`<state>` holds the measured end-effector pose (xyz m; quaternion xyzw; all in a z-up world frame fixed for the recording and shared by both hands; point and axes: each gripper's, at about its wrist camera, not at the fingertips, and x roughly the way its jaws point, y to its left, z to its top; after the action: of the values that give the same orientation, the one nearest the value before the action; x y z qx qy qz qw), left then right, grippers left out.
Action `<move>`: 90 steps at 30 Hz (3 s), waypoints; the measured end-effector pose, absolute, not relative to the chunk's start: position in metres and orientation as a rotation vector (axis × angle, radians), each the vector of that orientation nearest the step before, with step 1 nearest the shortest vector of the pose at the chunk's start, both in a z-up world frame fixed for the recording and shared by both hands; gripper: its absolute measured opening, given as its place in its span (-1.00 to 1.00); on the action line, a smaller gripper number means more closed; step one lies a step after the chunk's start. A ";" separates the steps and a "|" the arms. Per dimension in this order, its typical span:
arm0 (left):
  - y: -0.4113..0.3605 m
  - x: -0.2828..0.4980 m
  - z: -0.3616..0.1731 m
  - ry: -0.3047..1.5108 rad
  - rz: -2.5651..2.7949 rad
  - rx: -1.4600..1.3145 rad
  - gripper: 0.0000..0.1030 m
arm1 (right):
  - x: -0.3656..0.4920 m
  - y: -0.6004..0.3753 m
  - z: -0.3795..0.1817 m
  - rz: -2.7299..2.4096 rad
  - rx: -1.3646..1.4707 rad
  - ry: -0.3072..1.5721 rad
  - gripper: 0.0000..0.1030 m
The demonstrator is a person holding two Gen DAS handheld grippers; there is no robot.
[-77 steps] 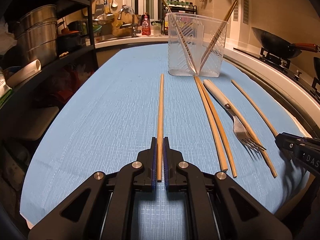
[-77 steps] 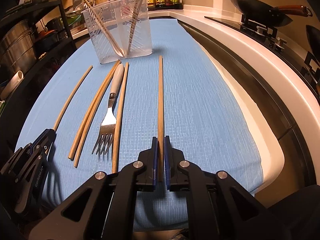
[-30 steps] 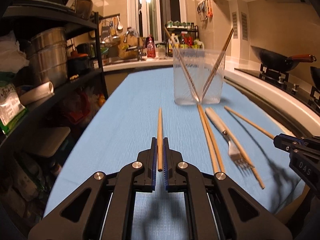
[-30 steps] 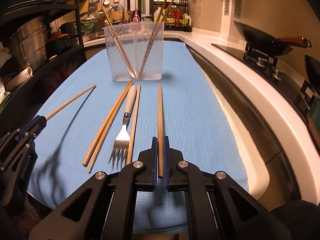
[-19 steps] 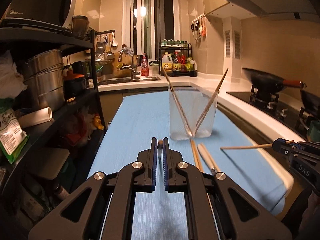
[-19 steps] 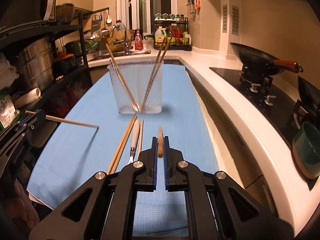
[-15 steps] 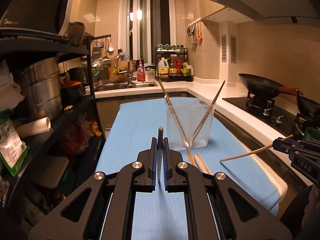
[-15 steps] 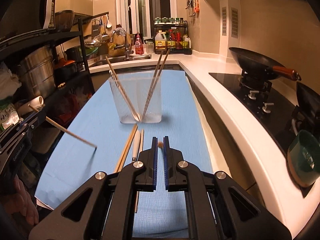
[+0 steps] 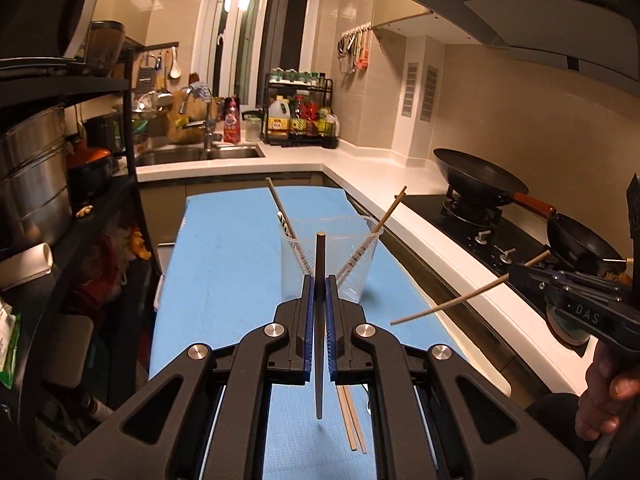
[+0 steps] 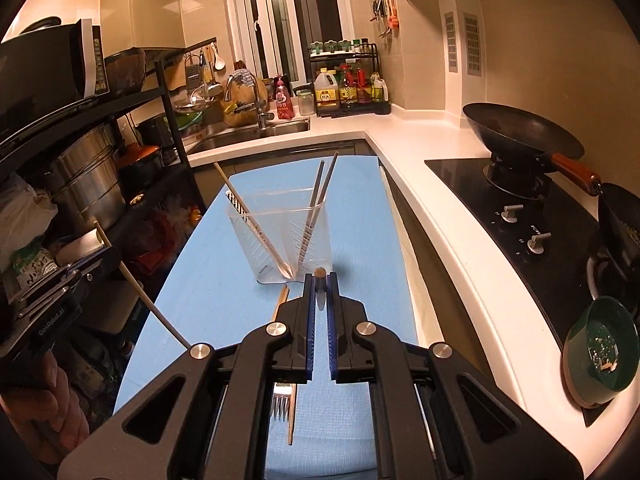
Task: Organize utensils
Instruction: 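Lift both held chopsticks and carry them over the clear container, then lower both chopsticks into the container and open both tools, then move both open tools back down to the remaining chopsticks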
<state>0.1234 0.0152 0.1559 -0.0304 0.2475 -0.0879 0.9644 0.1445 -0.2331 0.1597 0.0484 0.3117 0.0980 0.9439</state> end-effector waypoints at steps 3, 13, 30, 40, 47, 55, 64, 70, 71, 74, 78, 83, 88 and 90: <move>0.018 0.128 0.157 0.530 -0.184 -0.059 -0.90 | 0.149 -0.232 0.166 0.218 0.092 0.651 -0.89; 0.027 0.136 0.164 0.559 -0.196 -0.065 -0.90 | 0.161 -0.204 0.183 0.255 -0.024 0.689 -0.89; 0.040 0.177 0.196 0.527 -0.228 -0.116 -0.90 | 0.206 -0.196 0.240 0.282 -0.033 0.592 -0.89; 0.031 0.238 0.254 0.402 -0.218 -0.077 -0.90 | 0.260 -0.187 0.276 0.305 -0.031 0.454 -0.90; 0.009 0.280 0.271 0.340 -0.190 0.007 -0.90 | 0.302 -0.178 0.261 0.292 -0.060 0.483 -0.90; -0.008 0.335 0.203 0.563 -0.161 0.130 -0.89 | 0.334 -0.172 0.211 0.273 -0.086 0.597 -0.90; -0.003 0.348 0.177 0.672 -0.230 0.039 -0.51 | 0.342 -0.184 0.201 0.245 -0.045 0.660 -0.35; 0.014 0.306 0.204 0.572 -0.232 -0.026 -0.49 | 0.304 -0.196 0.224 0.259 -0.026 0.580 -0.35; 0.016 0.297 0.206 0.561 -0.231 -0.027 -0.49 | 0.293 -0.198 0.227 0.256 -0.025 0.561 -0.35; 0.021 0.268 0.205 0.527 -0.223 -0.028 -0.52 | 0.266 -0.205 0.231 0.264 -0.017 0.525 -0.35; 0.026 0.222 0.186 0.513 -0.213 -0.043 -0.67 | 0.225 -0.219 0.225 0.277 0.028 0.492 -0.44; 0.019 0.177 0.145 0.532 -0.248 -0.050 -0.73 | 0.190 -0.237 0.197 0.267 0.113 0.497 -0.84; 0.010 0.144 0.101 0.568 -0.262 -0.068 -0.79 | 0.167 -0.239 0.145 0.263 0.168 0.555 -0.93; 0.011 0.136 0.085 0.581 -0.247 -0.099 -0.79 | 0.160 -0.232 0.116 0.265 0.174 0.584 -0.93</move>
<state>0.1360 0.0108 0.0849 -0.0486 0.2857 -0.1213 0.9494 0.1597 -0.2317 0.1158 0.0855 0.2865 0.1303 0.9453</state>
